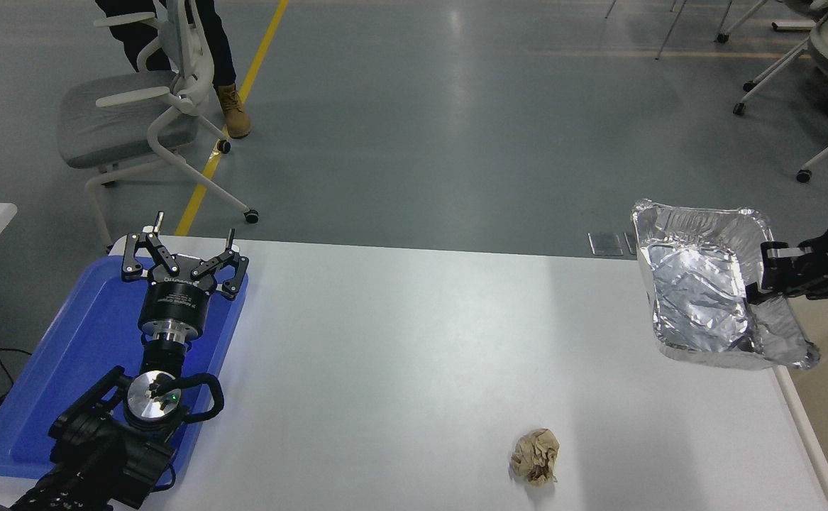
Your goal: Pick up foil plate and place in dustbin
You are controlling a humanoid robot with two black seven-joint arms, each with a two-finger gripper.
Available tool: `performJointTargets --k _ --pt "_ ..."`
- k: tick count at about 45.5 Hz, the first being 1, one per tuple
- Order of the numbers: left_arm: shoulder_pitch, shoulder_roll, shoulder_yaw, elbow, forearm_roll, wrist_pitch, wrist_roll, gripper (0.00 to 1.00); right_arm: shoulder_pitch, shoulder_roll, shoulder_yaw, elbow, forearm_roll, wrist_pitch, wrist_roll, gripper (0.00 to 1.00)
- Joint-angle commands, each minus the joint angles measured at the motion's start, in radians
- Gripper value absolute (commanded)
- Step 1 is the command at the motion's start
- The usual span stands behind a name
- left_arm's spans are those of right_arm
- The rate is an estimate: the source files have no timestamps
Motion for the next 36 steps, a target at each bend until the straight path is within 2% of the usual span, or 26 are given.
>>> performJointTargets --k 1,13,16,20,28,32,36 --pt "0.0 0.0 0.0 0.0 0.0 0.001 0.0 1.0 0.007 -0.042 -0.002 -0.019 -0.091 0.015 0.003 0.0" --pt "0.0 0.0 0.0 0.0 0.0 0.001 0.0 1.0 -0.096 -0.119 0.01 -0.237 -0.211 0.044 0.03 0.0" --pt "0.0 0.0 0.0 0.0 0.0 0.001 0.0 1.0 -0.151 -0.121 0.01 -0.318 -0.254 0.044 0.084 0.0" --pt "0.0 0.0 0.0 0.0 0.0 0.001 -0.002 1.0 -0.258 -0.115 0.01 -0.443 -0.306 0.037 0.182 0.0" --pt "0.0 0.0 0.0 0.0 0.0 0.001 -0.002 1.0 -0.465 -0.107 0.01 -0.725 -0.311 0.024 0.326 0.0" --pt "0.0 0.0 0.0 0.0 0.0 -0.001 0.0 1.0 -0.587 -0.078 0.028 -0.849 -0.3 0.008 0.383 0.0" --pt "0.0 0.0 0.0 0.0 0.0 0.001 0.0 1.0 -0.706 -0.052 0.061 -0.964 -0.286 -0.015 0.405 0.0"
